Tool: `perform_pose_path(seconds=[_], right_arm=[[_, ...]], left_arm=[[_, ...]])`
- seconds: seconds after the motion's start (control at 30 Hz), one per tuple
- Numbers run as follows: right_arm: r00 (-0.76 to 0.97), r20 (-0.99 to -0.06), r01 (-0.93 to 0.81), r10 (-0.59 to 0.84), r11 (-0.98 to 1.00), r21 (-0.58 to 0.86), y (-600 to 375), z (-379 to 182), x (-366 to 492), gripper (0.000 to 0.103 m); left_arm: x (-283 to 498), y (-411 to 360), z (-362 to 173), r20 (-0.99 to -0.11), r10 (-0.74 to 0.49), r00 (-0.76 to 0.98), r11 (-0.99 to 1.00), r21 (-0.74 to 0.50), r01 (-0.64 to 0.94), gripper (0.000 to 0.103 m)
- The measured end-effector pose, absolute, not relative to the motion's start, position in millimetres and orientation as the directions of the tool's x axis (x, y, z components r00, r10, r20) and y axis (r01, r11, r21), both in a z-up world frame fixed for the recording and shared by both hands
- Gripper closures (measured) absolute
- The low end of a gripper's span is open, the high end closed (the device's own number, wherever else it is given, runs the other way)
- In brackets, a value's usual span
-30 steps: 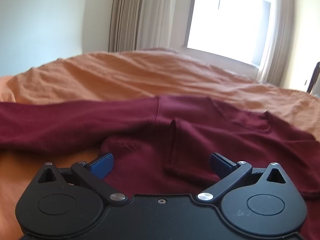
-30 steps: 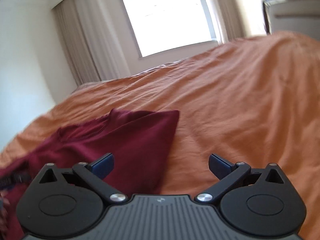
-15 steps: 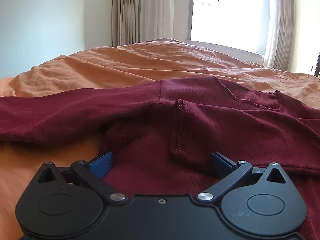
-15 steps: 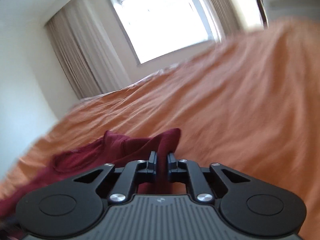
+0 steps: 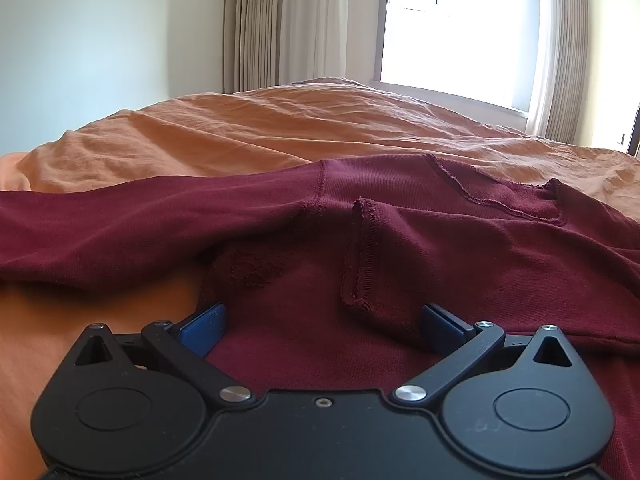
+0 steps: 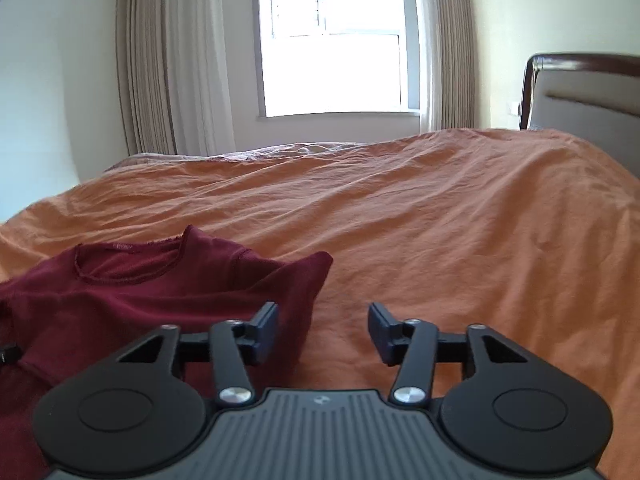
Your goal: Fold small clothes
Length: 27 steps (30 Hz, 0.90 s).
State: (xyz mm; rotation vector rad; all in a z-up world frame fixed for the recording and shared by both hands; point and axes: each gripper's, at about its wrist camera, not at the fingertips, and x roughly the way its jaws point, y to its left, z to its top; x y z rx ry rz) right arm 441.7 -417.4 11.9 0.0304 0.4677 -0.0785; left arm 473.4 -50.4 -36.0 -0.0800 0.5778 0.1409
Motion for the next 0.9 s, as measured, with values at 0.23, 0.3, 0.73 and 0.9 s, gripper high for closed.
perform_pose_path(seconds=[0.23,0.3,0.73,0.9], right_arm=[[0.891,-0.451,-0.013,-0.060,0.988,-0.157,-386,-13,380,0.027],[0.895,-0.442,-0.041,-0.067,0.972,-0.231,-370,-19,382,0.028],[0.941,-0.298,0.037,-0.163,0.920,-0.389,-326,-26,408,0.081],[0.937,-0.277,0.075,-0.214,0.896,-0.438,-320,-23,392,0.103]], left_arm=[[473,-50,-36,-0.546,0.110,0.830,0.987,-0.037,-0.155,0.000],[473,-50,-36,-0.545,0.111,0.831,0.987,-0.035,-0.155,0.000],[471,-48,-36,-0.536,0.105,0.837,0.987,-0.046,-0.154,0.000],[470,-48,-36,-0.532,0.103,0.840,0.987,-0.048,-0.151,0.000]])
